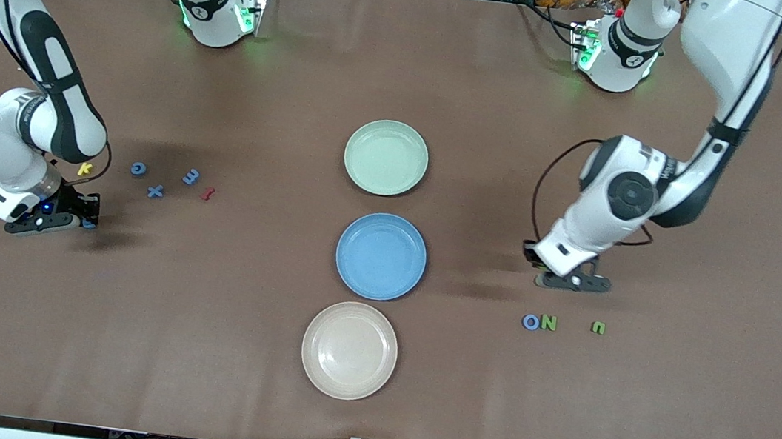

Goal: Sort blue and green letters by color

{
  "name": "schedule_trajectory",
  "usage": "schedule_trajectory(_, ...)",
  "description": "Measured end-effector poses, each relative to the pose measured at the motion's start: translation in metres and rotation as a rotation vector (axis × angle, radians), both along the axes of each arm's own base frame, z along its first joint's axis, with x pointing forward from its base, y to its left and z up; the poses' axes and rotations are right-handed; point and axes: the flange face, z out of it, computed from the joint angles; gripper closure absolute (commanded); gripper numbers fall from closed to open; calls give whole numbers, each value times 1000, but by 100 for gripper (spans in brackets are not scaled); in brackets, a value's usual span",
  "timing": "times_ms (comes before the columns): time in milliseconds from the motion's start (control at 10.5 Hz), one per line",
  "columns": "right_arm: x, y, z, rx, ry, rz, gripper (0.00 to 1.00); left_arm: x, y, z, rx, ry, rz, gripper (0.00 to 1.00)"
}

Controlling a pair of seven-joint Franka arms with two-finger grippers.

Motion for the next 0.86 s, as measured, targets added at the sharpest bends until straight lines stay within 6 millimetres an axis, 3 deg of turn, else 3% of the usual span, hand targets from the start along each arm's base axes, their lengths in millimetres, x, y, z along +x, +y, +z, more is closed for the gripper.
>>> schedule_trajectory(285,3,-1,4,3,-11,-69,100,-46,-88,1,-12,20,31,100)
schedule_trajectory(476,12,5,34,19,28,-170,100,-85,-145,1,-18,32,80,100)
schedule_trajectory(666,25,50,85,30,49,-292,100,-126,-194,-3,-19,48,121,100)
schedule_trajectory(856,34,124,116,39,32,-386,100,-162,-235,-13,-16,68,169,100)
